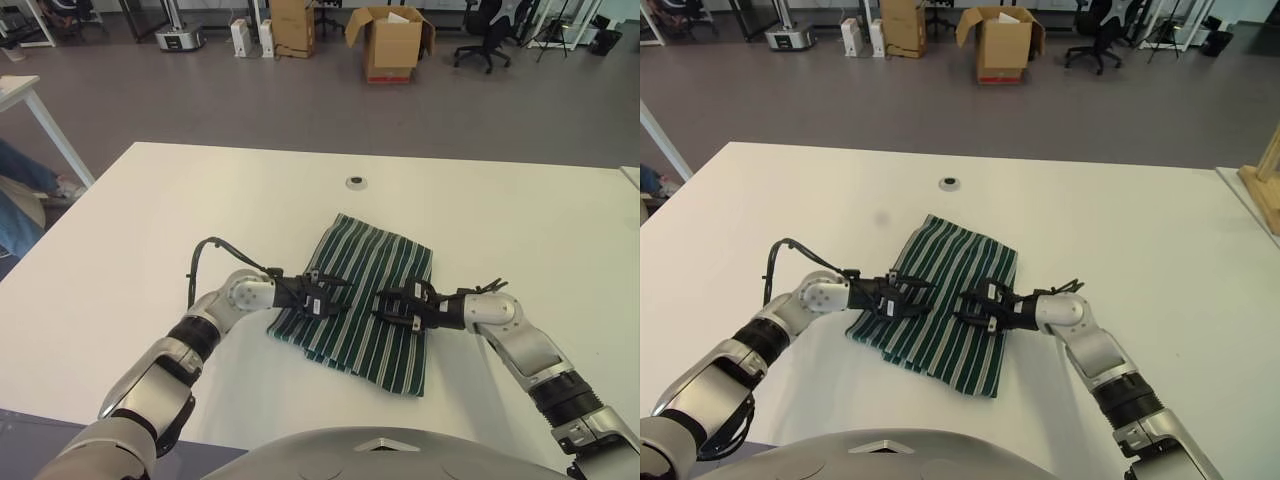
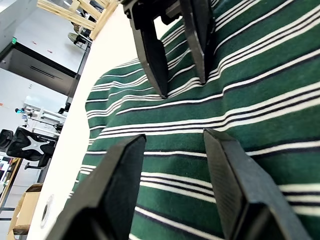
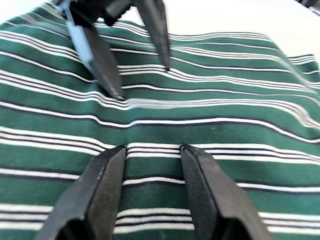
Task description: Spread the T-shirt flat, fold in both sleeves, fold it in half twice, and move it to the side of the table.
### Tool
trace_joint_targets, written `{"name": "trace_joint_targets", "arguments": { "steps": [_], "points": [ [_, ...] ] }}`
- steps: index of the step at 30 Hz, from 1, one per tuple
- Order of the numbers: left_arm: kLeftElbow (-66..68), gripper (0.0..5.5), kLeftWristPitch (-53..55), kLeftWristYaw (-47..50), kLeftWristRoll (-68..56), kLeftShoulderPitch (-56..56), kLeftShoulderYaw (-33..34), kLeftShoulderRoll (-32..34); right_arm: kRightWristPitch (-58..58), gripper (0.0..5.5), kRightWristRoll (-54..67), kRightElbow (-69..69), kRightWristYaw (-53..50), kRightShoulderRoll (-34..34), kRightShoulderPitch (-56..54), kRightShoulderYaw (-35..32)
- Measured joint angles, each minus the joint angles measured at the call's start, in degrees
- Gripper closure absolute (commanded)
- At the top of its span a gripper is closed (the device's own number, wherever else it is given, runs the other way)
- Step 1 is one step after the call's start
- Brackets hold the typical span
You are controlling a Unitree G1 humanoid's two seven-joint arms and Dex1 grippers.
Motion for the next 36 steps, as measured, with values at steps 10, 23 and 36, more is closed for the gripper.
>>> {"name": "trace_joint_targets", "arguments": {
  "steps": [10,23,36],
  "points": [
    [-24.46,3.36,22.43,-1.68,-1.23,10.59,3.15,3.14,-6.81,3.51,-2.94,2.18,-2.03,2.54,-0.96,0.83],
    [-31.57,2.75,16.25,-7.28,-14.09,19.13,22.12,16.78,-11.10,2.94,-5.35,-16.79,-3.85,-13.21,18.26,-17.95],
    [-14.10,2.36,-28.26,15.07,22.42,15.36,15.98,17.79,-58.40,2.74,-27.52,1.05,-14.21,-16.37,15.20,-9.20]
  ]
}}
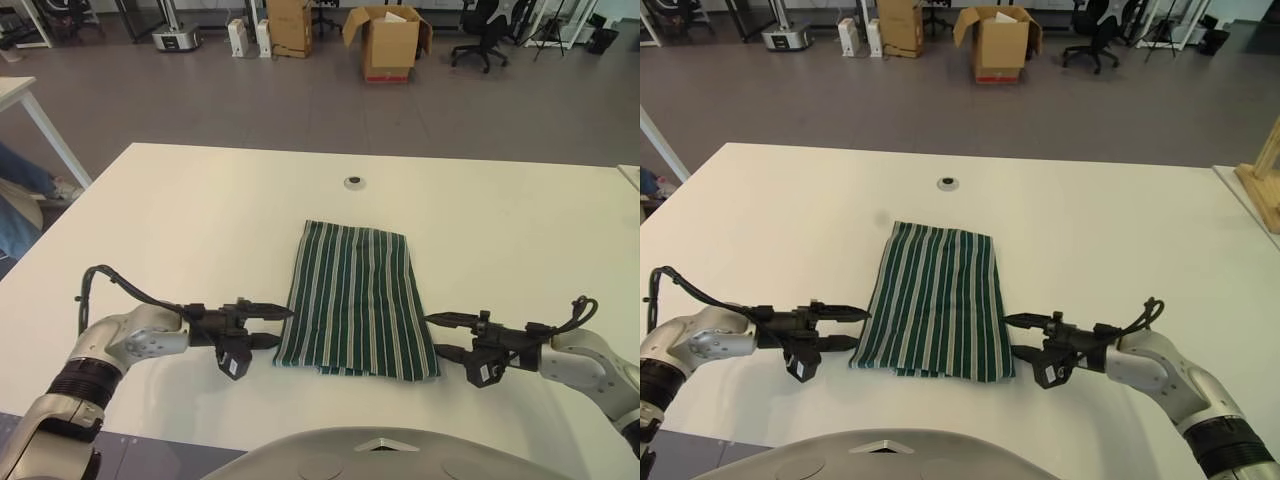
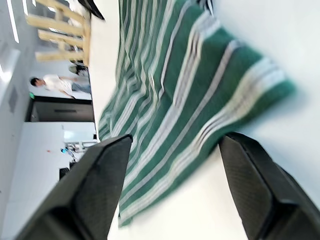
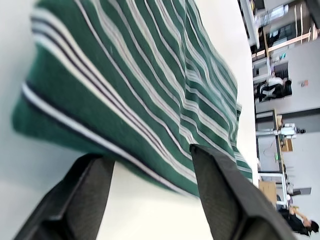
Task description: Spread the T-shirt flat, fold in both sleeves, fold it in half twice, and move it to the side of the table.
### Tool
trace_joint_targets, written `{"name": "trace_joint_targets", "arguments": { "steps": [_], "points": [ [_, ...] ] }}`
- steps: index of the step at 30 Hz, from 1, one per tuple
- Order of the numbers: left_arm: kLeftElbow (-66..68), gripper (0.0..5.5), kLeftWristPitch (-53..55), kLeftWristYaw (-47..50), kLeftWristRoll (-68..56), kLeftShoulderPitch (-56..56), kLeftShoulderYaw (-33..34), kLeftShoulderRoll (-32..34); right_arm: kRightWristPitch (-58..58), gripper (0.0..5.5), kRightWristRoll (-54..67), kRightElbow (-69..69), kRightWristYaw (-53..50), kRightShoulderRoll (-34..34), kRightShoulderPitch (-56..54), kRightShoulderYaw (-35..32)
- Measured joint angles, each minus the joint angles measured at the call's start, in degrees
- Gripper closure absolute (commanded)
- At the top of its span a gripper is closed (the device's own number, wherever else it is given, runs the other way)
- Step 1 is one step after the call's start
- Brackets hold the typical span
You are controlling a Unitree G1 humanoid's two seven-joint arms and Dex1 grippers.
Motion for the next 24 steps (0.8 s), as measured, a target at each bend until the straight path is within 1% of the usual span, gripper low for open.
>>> {"name": "trace_joint_targets", "arguments": {
  "steps": [4,7,9,10,11,14,16,19,20,22,24],
  "points": [
    [4.12,2.36,-3.20,0.56,0.10,-5.57,-6.91,-2.51,-2.70,2.74,0.05,2.61,0.00,0.78,-4.53,4.78],
    [7.72,2.36,-4.66,1.26,0.10,-9.68,-10.84,-4.89,-3.25,2.74,0.14,3.60,0.13,0.90,-6.62,6.66],
    [10.11,2.65,-4.89,2.27,0.11,-12.33,-13.27,-6.62,-3.76,3.06,0.12,4.37,0.27,0.90,-8.23,8.03],
    [11.37,2.92,-5.01,2.57,0.11,-13.30,-14.50,-7.17,-4.03,3.31,0.15,4.99,0.27,0.90,-8.53,8.50],
    [11.79,3.17,-5.04,2.60,0.11,-14.06,-15.51,-7.27,-4.23,3.56,0.21,5.46,0.27,0.89,-8.84,8.90],
    [11.81,3.62,-4.97,2.49,0.11,-14.73,-18.36,-7.19,-4.67,4.01,0.05,6.27,0.64,0.87,-10.22,10.64],
    [11.53,4.02,-5.43,2.49,0.08,-14.74,-19.77,-6.85,-5.28,4.41,0.05,7.22,0.62,0.85,-10.68,11.48],
    [11.11,4.28,-6.36,2.34,0.08,-15.48,-21.21,-5.95,-5.25,4.97,0.64,7.73,0.97,0.79,-11.10,12.84],
    [11.12,4.39,-6.42,2.31,-0.17,-15.65,-21.59,-5.78,-4.65,5.24,2.13,7.63,2.10,0.50,-11.08,13.65],
    [11.04,4.55,-5.35,-0.06,-5.10,-15.53,-23.43,-4.52,-2.11,5.41,6.36,5.99,5.13,-0.33,-10.25,15.08],
    [8.27,4.70,-1.45,-5.66,-15.09,-13.74,-26.76,-1.15,3.42,5.42,12.59,1.37,10.21,-2.98,-8.52,16.73]
  ]
}}
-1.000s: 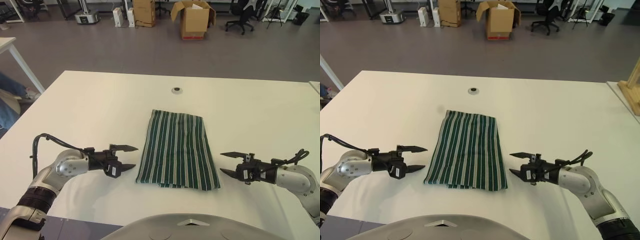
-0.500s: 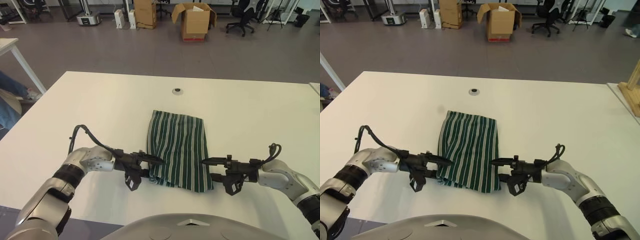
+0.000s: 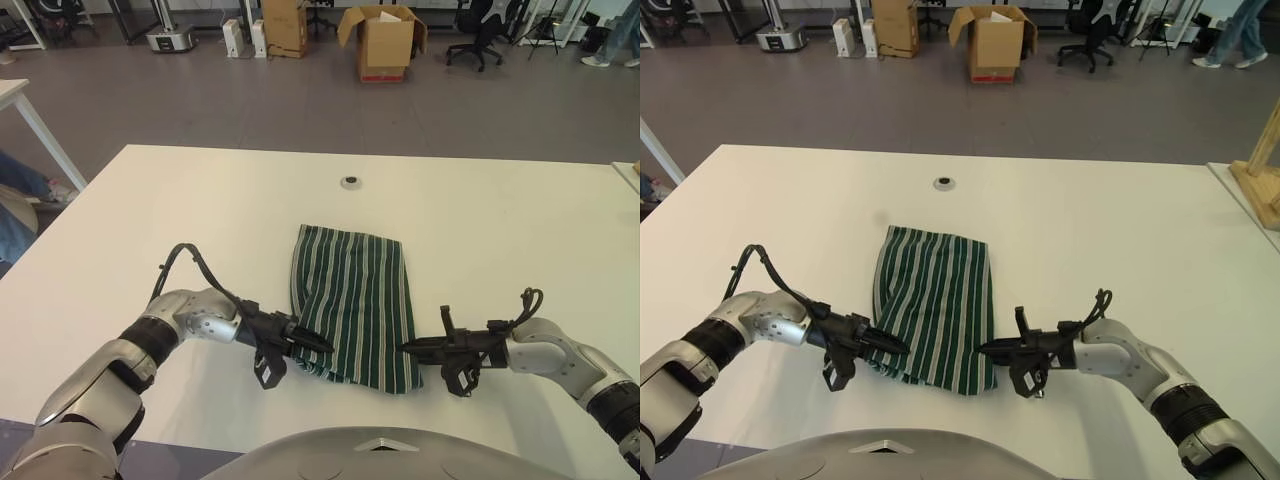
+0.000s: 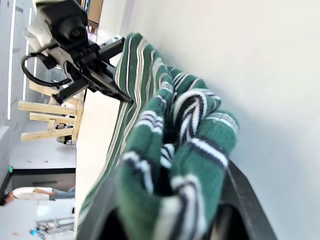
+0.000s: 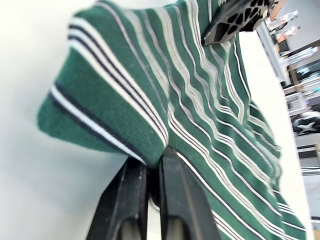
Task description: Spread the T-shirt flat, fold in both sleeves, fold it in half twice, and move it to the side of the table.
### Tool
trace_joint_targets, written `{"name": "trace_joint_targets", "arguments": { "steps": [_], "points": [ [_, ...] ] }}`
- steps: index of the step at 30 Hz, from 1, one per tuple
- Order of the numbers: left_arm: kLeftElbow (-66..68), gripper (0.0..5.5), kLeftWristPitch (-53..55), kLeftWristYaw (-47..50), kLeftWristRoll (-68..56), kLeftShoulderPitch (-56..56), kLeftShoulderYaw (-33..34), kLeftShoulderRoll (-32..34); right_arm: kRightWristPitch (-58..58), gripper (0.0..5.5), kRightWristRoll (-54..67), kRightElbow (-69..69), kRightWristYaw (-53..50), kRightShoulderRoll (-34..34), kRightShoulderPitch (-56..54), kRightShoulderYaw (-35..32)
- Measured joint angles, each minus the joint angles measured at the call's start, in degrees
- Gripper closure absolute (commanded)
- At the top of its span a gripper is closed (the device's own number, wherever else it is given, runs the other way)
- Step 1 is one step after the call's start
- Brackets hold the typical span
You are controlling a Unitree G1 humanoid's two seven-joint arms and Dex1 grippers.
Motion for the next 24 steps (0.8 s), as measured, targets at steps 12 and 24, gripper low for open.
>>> {"name": "trace_joint_targets", "arguments": {
  "steps": [12,24],
  "points": [
    [-31.15,5.32,67.96,-36.24,-62.91,10.23,0.15,10.41,59.08,5.42,50.52,-29.55,17.84,-15.05,8.88,-7.17],
    [-1.79,5.33,102.71,-35.66,-66.00,-13.96,16.90,-11.15,94.98,5.42,68.61,-4.61,11.26,1.68,-9.13,-18.27]
  ]
}}
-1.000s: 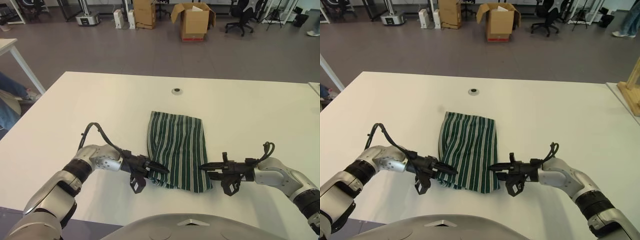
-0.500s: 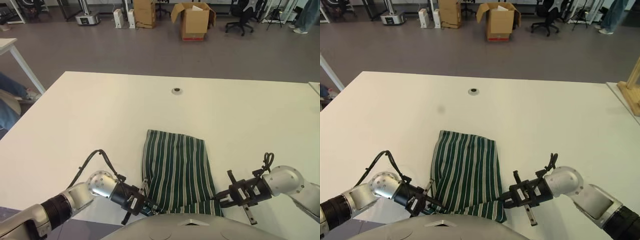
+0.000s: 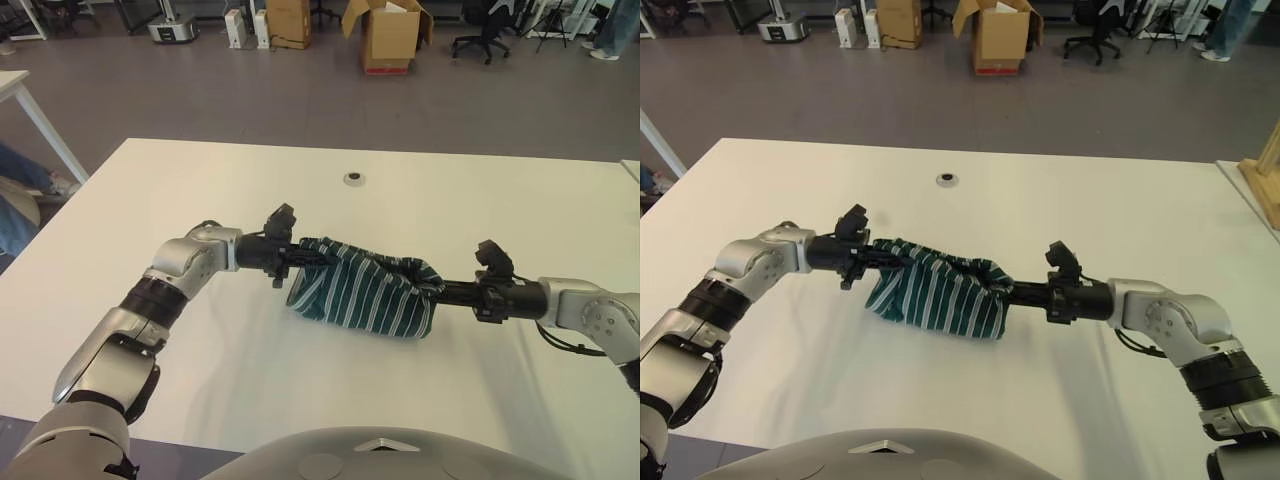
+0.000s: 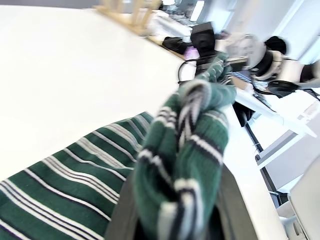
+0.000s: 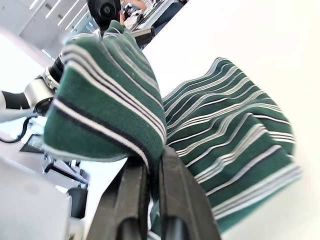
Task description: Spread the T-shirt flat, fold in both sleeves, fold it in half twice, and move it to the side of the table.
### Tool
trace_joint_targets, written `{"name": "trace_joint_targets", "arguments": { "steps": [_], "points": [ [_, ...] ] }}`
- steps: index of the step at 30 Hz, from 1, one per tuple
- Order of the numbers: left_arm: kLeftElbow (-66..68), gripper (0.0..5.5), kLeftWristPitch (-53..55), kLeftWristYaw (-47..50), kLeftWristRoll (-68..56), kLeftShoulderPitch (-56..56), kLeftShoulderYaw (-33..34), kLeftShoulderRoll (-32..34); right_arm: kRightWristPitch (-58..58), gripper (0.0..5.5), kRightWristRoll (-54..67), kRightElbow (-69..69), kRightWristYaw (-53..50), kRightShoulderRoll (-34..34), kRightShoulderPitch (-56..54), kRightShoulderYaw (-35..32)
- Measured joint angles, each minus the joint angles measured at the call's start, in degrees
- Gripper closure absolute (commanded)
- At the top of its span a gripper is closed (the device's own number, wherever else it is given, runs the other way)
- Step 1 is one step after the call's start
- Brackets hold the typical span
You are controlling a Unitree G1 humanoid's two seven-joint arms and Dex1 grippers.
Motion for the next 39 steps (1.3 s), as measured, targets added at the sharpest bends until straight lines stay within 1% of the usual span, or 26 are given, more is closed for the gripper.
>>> {"name": "trace_joint_targets", "arguments": {
  "steps": [2,3,4,5,7,9,12,13,16,18,20,21,23,24,27,29,32,34,37,39],
  "points": [
    [14.46,5.33,-2.75,2.79,7.15,-4.16,0.20,-7.45,3.33,5.42,-2.52,7.25,-3.31,4.17,-1.98,-0.08],
    [19.80,4.94,-3.58,3.27,9.68,-5.99,0.71,-10.35,5.17,5.03,-3.65,9.77,-4.53,5.22,-2.43,-0.12],
    [24.25,4.76,-4.92,3.27,12.47,-7.87,1.04,-12.42,6.60,4.86,-4.80,11.50,-4.71,5.81,-2.78,-0.18],
    [27.91,4.48,-6.22,3.34,14.94,-9.28,1.41,-13.62,7.65,4.55,-5.84,12.58,-4.81,6.36,-3.15,-0.38],
    [34.59,4.22,-9.18,4.61,18.66,-10.46,3.46,-14.90,7.94,4.25,-7.56,15.82,-5.58,7.70,-4.00,-2.42],
    [38.63,3.92,-10.89,5.69,20.53,-11.01,6.99,-16.10,7.73,3.90,-9.11,20.08,-7.87,10.59,-6.08,-5.72],
    [41.05,3.52,-12.59,6.59,23.11,-11.84,10.37,-16.93,7.60,3.43,-10.80,22.93,-9.50,12.72,-6.98,-9.18],
    [41.33,3.39,-13.73,7.84,24.28,-12.01,12.48,-17.06,7.65,3.21,-11.27,23.15,-10.06,13.43,-7.08,-10.59],
    [41.38,3.39,-16.13,10.28,24.32,-12.62,18.32,-16.51,7.77,2.72,-11.44,22.21,-11.13,14.57,-7.26,-13.40],
    [39.33,3.39,-17.89,10.08,24.00,-13.08,22.87,-14.68,8.23,2.72,-11.41,19.93,-11.71,15.89,-6.92,-14.96],
    [36.62,3.39,-20.41,10.77,24.00,-13.57,26.02,-11.65,8.34,2.72,-11.35,17.54,-12.47,16.65,-5.71,-16.41],
    [35.39,3.39,-23.29,12.67,24.99,-13.92,26.54,-10.13,8.32,2.72,-11.43,16.50,-12.81,17.48,-4.92,-16.97],
    [32.02,3.39,-26.60,13.14,27.40,-13.95,26.05,-9.78,8.22,2.72,-11.58,15.26,-13.57,18.26,-3.40,-17.66],
    [28.90,3.39,-27.19,11.19,27.67,-13.29,25.19,-10.48,8.19,2.72,-11.85,14.99,-13.76,18.66,-3.12,-17.93],
    [22.23,3.39,-27.14,4.30,28.31,-10.22,21.42,-15.96,7.97,2.72,-13.50,13.59,-13.99,19.52,-3.05,-18.17],
    [21.16,3.39,-26.77,-1.15,29.58,-7.29,17.78,-18.63,7.86,2.72,-13.89,13.54,-13.97,19.68,-3.02,-18.61],
    [25.47,3.39,-24.33,-5.75,35.78,-5.84,12.02,-18.70,7.71,2.72,-15.50,13.50,-13.90,19.79,-3.00,-19.09],
    [30.11,3.39,-26.34,-2.51,39.19,-5.84,9.73,-18.32,7.68,2.72,-15.78,13.47,-13.93,19.97,-2.91,-19.61],
    [36.10,3.39,-30.45,11.66,42.21,-8.28,10.37,-18.31,7.26,2.72,-15.97,13.41,-13.93,20.42,-2.91,-20.12],
    [39.07,3.39,-32.62,21.62,42.41,-8.39,12.95,-16.52,6.87,2.72,-16.18,13.41,-13.93,20.49,-2.91,-20.23]
  ]
}}
